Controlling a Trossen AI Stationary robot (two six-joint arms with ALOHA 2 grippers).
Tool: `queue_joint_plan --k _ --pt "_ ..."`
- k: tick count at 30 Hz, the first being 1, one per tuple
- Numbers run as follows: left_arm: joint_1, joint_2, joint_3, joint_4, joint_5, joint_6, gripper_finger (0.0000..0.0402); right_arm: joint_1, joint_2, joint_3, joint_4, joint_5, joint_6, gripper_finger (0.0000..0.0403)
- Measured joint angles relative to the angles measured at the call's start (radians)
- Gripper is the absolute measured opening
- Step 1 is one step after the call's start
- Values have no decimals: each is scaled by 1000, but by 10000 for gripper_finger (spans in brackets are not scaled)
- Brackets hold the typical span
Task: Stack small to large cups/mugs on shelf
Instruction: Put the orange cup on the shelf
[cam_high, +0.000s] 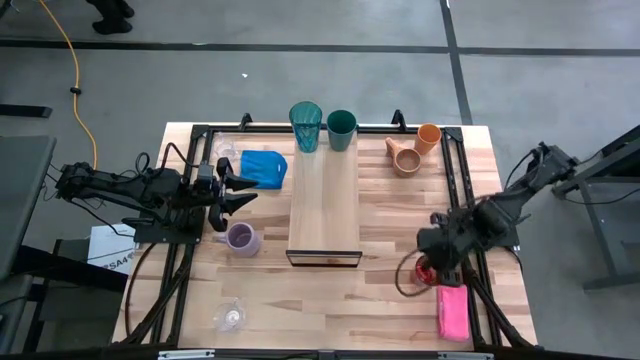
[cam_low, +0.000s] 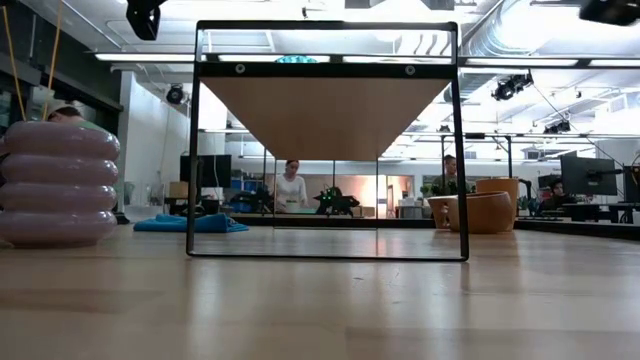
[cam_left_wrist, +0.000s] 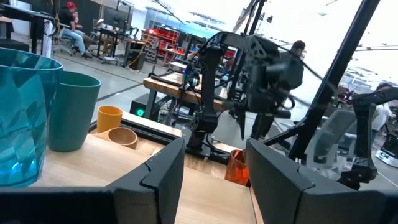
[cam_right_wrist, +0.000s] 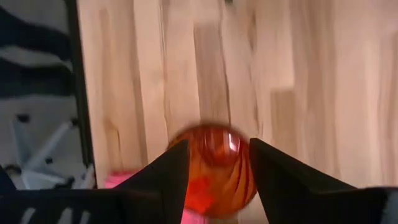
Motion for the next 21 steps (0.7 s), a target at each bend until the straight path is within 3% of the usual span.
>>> queue_joint_plan --k 12,21 --pt "0 0 0 0 -2 0 161 73 -2 -193 41 0 95 224" --pt "0 0 0 0 -26 0 161 73 -2 -292 89 9 102 227"
